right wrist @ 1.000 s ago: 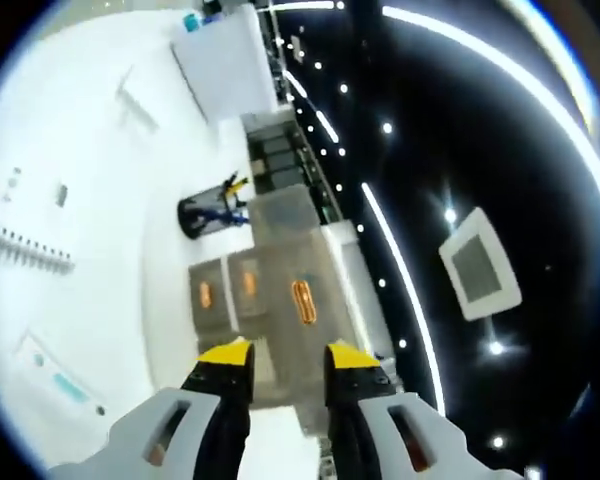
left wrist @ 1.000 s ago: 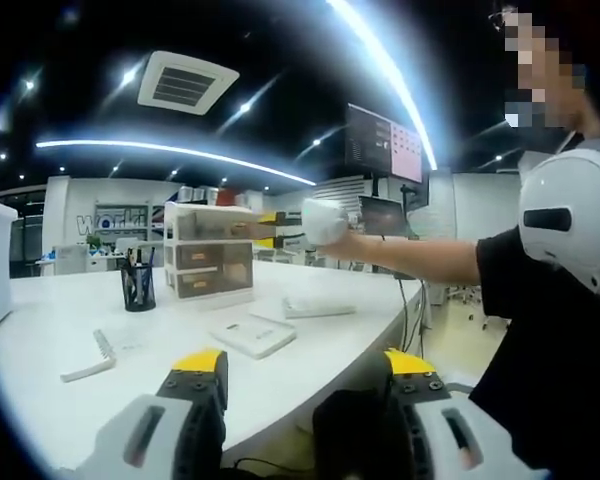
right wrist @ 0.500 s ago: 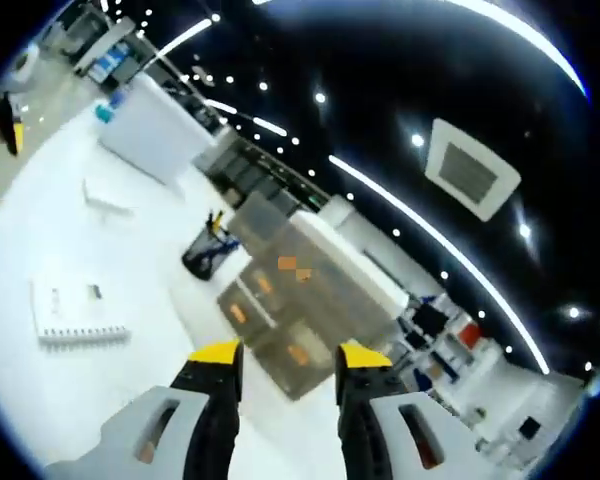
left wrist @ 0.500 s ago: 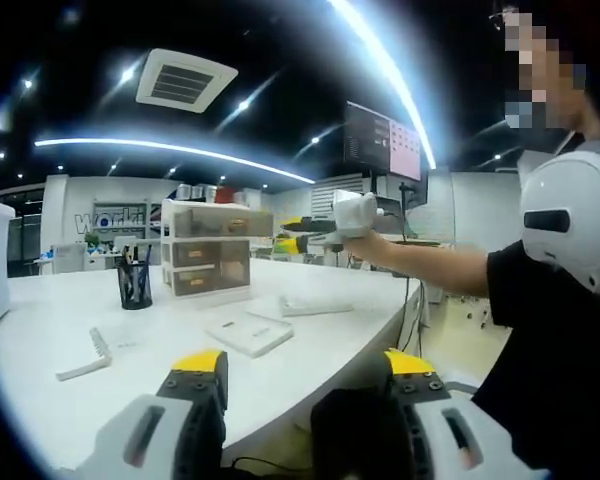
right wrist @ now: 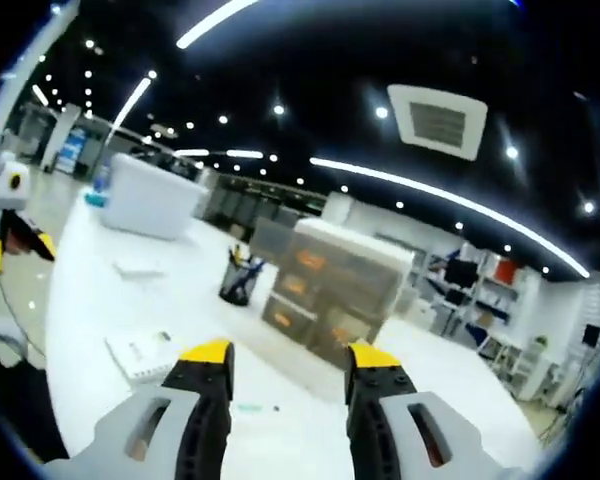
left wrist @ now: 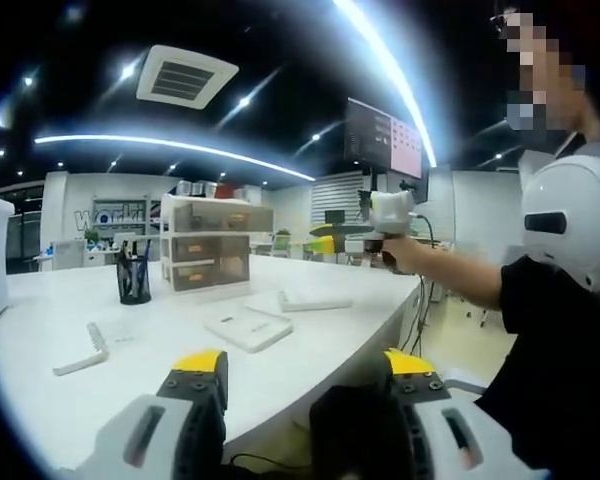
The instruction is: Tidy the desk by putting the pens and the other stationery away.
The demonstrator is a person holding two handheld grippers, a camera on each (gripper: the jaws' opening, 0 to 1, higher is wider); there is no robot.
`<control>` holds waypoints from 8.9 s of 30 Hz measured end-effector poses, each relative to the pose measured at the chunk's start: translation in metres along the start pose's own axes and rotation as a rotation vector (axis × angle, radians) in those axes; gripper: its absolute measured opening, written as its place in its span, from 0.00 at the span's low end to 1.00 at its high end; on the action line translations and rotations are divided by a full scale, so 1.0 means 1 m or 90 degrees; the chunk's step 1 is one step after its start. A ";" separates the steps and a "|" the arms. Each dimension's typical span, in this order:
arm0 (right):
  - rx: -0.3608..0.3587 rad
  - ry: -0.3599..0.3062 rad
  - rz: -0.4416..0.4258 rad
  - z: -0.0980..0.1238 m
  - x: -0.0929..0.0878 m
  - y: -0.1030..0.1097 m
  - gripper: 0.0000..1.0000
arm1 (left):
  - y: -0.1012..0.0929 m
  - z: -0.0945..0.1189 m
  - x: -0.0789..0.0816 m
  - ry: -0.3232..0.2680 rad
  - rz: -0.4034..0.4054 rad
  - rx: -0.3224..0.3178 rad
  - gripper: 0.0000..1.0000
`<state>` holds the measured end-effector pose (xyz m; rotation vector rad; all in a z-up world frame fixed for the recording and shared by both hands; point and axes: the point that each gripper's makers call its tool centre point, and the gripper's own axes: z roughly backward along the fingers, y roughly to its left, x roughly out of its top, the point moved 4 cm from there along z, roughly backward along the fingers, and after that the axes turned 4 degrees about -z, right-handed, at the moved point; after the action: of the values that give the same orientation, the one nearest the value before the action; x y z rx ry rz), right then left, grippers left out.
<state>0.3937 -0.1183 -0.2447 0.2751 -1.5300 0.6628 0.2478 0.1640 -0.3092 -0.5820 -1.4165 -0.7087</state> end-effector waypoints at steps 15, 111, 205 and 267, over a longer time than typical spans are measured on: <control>0.029 -0.063 -0.170 0.042 -0.012 0.014 0.51 | 0.007 -0.001 -0.008 0.009 0.012 0.007 0.61; 0.136 0.048 -0.084 0.063 -0.036 0.105 0.61 | 0.061 0.052 -0.008 0.064 0.000 0.149 0.61; 0.254 0.101 0.499 -0.196 -0.015 0.244 0.51 | 0.085 0.092 -0.002 0.034 0.002 0.199 0.61; 0.234 0.079 0.767 -0.234 -0.031 0.259 0.00 | 0.081 0.084 -0.009 0.032 0.020 0.177 0.61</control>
<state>0.4462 0.2127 -0.3480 -0.4723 -1.3365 1.8657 0.2511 0.2807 -0.3072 -0.3652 -1.4256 -0.4868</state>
